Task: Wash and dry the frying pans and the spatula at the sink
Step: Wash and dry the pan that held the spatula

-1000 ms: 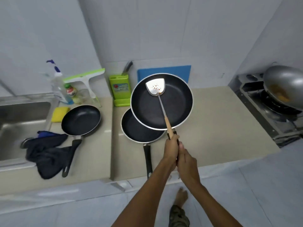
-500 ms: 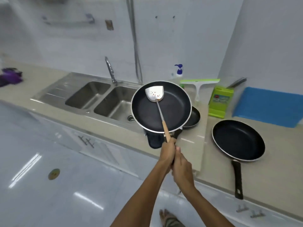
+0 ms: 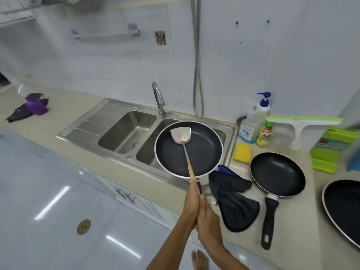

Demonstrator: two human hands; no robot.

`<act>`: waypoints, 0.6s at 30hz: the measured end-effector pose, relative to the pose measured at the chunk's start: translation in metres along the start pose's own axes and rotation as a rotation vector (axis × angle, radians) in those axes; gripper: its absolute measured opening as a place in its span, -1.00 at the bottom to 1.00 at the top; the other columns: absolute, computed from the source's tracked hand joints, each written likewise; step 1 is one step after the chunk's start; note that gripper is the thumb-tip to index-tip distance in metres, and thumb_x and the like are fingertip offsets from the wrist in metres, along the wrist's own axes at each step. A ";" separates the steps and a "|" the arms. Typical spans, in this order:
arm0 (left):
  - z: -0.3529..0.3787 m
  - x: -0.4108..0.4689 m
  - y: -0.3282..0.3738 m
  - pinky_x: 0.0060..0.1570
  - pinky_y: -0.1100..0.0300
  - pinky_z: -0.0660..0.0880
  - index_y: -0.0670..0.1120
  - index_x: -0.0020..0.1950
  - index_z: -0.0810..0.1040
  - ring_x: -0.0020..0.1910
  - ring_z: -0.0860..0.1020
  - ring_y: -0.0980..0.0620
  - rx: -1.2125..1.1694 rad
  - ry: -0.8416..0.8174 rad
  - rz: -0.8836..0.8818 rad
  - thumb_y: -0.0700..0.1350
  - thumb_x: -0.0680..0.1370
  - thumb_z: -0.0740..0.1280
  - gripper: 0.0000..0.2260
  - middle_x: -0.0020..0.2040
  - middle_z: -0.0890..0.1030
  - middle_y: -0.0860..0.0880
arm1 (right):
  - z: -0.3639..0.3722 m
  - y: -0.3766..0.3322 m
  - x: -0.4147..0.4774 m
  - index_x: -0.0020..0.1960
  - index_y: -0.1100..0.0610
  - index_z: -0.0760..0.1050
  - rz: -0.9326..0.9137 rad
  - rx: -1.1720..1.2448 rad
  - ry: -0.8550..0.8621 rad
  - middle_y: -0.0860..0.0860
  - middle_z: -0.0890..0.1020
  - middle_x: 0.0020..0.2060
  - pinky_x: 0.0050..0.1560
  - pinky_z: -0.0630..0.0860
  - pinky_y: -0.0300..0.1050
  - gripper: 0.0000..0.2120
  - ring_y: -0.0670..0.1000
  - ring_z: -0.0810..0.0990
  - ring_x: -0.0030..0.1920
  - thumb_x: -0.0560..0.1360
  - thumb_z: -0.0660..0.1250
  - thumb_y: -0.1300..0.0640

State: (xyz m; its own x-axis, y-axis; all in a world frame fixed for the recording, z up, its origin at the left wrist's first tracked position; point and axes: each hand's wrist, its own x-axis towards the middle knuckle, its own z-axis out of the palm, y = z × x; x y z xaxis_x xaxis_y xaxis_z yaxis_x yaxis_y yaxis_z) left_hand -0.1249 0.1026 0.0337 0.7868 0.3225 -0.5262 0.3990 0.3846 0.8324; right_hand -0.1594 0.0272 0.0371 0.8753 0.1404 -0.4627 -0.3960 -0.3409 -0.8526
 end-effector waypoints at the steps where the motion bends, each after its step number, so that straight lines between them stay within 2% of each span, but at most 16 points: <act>1: -0.004 0.012 0.010 0.12 0.09 0.48 0.03 0.22 0.68 -0.16 0.59 0.16 -0.016 -0.017 0.001 0.31 0.65 0.11 -0.51 -0.02 0.70 0.07 | 0.010 -0.008 0.015 0.35 -0.12 0.50 0.020 -0.007 0.002 0.02 0.72 0.03 0.00 0.66 0.04 -0.03 0.06 0.70 -0.04 0.32 -0.26 -0.65; 3: -0.015 0.032 0.028 0.19 0.11 0.52 0.04 0.29 0.64 -0.05 0.66 0.13 -0.012 -0.012 -0.010 0.24 0.68 0.08 -0.55 0.15 0.71 0.04 | 0.027 -0.026 0.038 0.47 -0.10 0.43 0.054 -0.014 0.004 0.02 0.69 0.15 0.06 0.63 -0.03 -0.11 0.04 0.69 0.05 0.41 -0.21 -0.55; 4: -0.021 0.044 0.036 0.19 0.10 0.55 0.04 0.28 0.64 0.01 0.68 0.08 0.004 -0.003 -0.008 0.21 0.70 0.06 -0.56 0.15 0.72 0.02 | 0.035 -0.035 0.048 0.51 -0.09 0.38 0.071 -0.011 0.003 0.01 0.67 0.21 0.10 0.60 -0.06 -0.14 0.04 0.66 0.11 0.43 -0.20 -0.50; 5: -0.028 0.058 0.042 0.16 0.09 0.57 0.03 0.24 0.65 0.00 0.68 0.04 0.029 0.001 -0.008 0.20 0.70 0.06 -0.56 0.10 0.73 0.02 | 0.044 -0.044 0.059 0.53 -0.07 0.35 0.085 -0.009 0.003 0.01 0.64 0.26 0.15 0.58 -0.06 -0.15 0.04 0.64 0.17 0.44 -0.20 -0.47; 8: -0.044 0.093 0.055 -0.02 0.08 0.54 -0.06 0.08 0.68 -0.22 0.61 0.06 0.065 -0.008 -0.088 0.25 0.67 0.09 -0.50 -0.16 0.69 0.00 | 0.066 -0.059 0.085 0.56 -0.06 0.31 0.126 -0.022 0.012 -0.01 0.58 0.33 0.25 0.55 -0.02 -0.27 0.04 0.60 0.25 0.55 -0.17 -0.39; 10: -0.053 0.114 0.060 -0.06 0.05 0.52 -0.11 -0.01 0.68 -0.27 0.56 0.05 0.069 -0.006 -0.127 0.27 0.66 0.11 -0.47 -0.19 0.64 -0.09 | 0.077 -0.065 0.102 0.56 -0.07 0.28 0.144 -0.065 0.026 -0.01 0.55 0.37 0.29 0.47 -0.05 -0.36 0.05 0.54 0.32 0.62 -0.16 -0.31; 12: -0.062 0.134 0.062 -0.10 0.06 0.51 -0.10 -0.12 0.65 -0.31 0.53 0.06 0.041 0.003 -0.186 0.25 0.66 0.13 -0.49 -0.24 0.58 -0.12 | 0.092 -0.068 0.116 0.56 -0.10 0.26 0.159 -0.091 0.030 -0.02 0.53 0.41 0.30 0.44 -0.05 -0.34 0.07 0.52 0.36 0.59 -0.18 -0.35; 15: -0.080 0.163 0.059 -0.21 0.15 0.49 0.01 -0.33 0.66 -0.42 0.51 0.13 -0.012 0.014 -0.271 0.16 0.68 0.16 -0.51 -0.37 0.55 -0.03 | 0.119 -0.070 0.132 0.53 -0.12 0.32 0.204 -0.074 0.063 -0.02 0.56 0.39 0.29 0.45 -0.03 -0.18 0.10 0.53 0.36 0.43 -0.21 -0.46; 16: -0.085 0.172 0.060 -0.21 0.15 0.49 0.00 -0.33 0.65 -0.43 0.51 0.13 -0.017 0.007 -0.290 0.16 0.67 0.18 -0.52 -0.38 0.54 -0.02 | 0.128 -0.071 0.137 0.52 -0.11 0.32 0.216 -0.066 0.081 -0.02 0.55 0.39 0.30 0.44 -0.04 -0.19 0.11 0.52 0.37 0.44 -0.19 -0.45; 18: -0.100 0.189 0.061 -0.19 0.14 0.50 -0.04 -0.23 0.65 -0.42 0.53 0.13 -0.025 -0.008 -0.344 0.18 0.65 0.21 -0.58 -0.38 0.56 0.00 | 0.145 -0.076 0.146 0.54 -0.09 0.30 0.250 -0.063 0.117 -0.02 0.52 0.43 0.32 0.39 -0.08 -0.34 0.11 0.48 0.42 0.57 -0.13 -0.35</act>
State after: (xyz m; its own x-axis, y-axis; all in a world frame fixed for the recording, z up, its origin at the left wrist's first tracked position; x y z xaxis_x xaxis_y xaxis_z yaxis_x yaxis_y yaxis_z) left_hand 0.0008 0.2730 -0.0324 0.6122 0.1636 -0.7736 0.6300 0.4904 0.6022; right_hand -0.0419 0.2086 -0.0014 0.7801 -0.0624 -0.6225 -0.5890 -0.4088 -0.6971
